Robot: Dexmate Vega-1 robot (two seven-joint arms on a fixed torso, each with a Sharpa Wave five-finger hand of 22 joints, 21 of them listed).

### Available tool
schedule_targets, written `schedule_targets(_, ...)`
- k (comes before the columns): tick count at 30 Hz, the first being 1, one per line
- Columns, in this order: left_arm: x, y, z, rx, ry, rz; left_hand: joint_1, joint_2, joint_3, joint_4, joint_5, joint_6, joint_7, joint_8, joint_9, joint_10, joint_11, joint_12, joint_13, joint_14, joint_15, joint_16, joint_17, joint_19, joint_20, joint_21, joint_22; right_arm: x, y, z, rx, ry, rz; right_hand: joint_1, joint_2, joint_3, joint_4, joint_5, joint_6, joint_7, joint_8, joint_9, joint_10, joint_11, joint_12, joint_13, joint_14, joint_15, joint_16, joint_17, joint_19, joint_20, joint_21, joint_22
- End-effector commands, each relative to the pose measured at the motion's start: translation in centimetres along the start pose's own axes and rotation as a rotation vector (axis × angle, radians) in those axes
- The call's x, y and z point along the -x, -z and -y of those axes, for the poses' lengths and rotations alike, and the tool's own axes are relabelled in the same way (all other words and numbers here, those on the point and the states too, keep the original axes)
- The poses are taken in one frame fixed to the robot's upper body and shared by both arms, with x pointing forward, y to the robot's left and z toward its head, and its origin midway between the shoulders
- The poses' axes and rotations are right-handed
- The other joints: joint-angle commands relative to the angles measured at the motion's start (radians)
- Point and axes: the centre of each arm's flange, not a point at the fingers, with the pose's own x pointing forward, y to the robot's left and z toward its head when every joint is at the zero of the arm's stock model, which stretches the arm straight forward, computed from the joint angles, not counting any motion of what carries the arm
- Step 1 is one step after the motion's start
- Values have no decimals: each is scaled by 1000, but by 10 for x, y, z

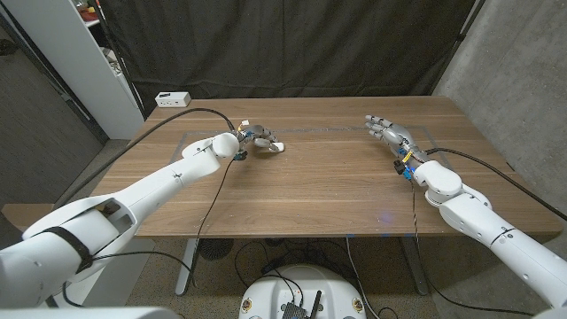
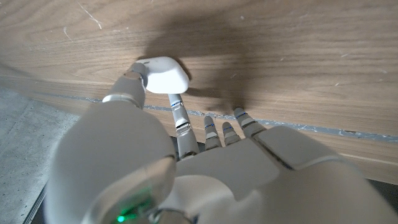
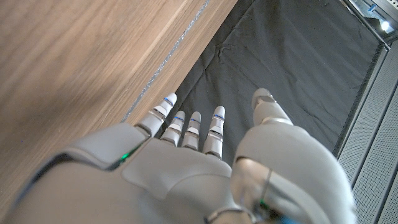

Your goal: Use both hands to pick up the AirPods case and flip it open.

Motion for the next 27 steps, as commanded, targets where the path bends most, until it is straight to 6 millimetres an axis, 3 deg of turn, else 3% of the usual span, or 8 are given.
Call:
schedule_targets(1,6,1,11,43,-65,17,45,45,-5,-1,2,82,17,43,31,49,-18,19,-6,38,-18,7,-1,28,-5,10,3,6,5,2,-14,1,0,10,2,-1,5,0,6,3,-1,1,1,0,4,2,-7,-42,9,4,3,1,4,1)
schedule_targets(10,16,7,11,185,-166,71,109,86,-28,-17,-48,178,29,109,98,148,-41,51,-15,121,-53,10,-3,80,-22,16,4,9,6,1,-19,-2,10,9,2,-3,7,-1,7,2,-2,1,3,1,5,3,-7,-42,10,5,2,1,5,1)
schedule_targets(27,29,7,0,422,-278,208,151,96,-52,-22,-68,215,23,147,150,202,-50,66,-17,177,-76,10,-4,116,-27,21,5,3,2,-8,-11,-19,40,9,4,-6,9,-1,8,1,-2,2,5,1,6,3,-7,-43,12,6,3,0,5,1)
